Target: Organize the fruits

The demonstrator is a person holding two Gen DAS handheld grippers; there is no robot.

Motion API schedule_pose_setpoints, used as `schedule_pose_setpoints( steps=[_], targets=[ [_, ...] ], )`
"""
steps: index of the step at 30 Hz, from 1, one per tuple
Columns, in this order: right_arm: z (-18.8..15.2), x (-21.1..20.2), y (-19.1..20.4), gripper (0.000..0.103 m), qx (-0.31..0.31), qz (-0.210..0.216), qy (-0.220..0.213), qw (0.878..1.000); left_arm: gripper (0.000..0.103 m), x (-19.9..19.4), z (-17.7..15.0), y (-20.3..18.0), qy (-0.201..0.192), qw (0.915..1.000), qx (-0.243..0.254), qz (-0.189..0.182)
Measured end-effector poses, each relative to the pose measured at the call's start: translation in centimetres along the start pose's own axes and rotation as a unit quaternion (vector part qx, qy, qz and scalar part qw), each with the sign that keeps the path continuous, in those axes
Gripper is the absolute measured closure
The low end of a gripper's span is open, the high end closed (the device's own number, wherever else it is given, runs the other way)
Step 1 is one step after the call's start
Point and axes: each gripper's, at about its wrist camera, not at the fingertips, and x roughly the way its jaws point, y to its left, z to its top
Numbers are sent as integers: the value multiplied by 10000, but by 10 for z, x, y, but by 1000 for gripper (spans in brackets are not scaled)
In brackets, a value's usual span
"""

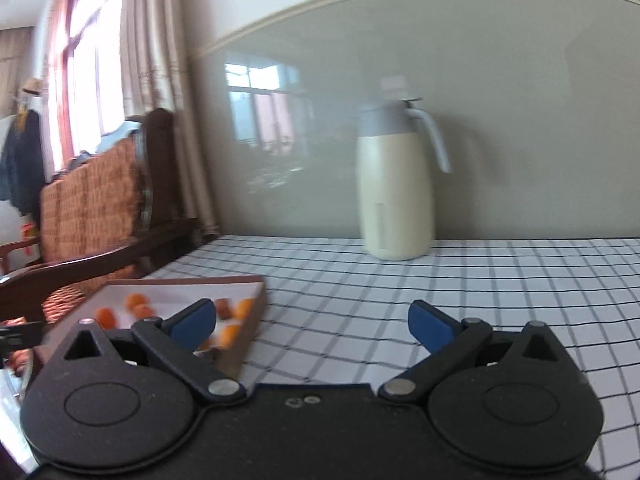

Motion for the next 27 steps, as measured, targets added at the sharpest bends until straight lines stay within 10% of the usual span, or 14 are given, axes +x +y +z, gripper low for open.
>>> schedule_pose_setpoints(
  steps=[27],
  targets=[
    [-4,-5,64,6,-412,546,-284,9973,0,-10,-10,3,81,9998,-160,39]
  ],
)
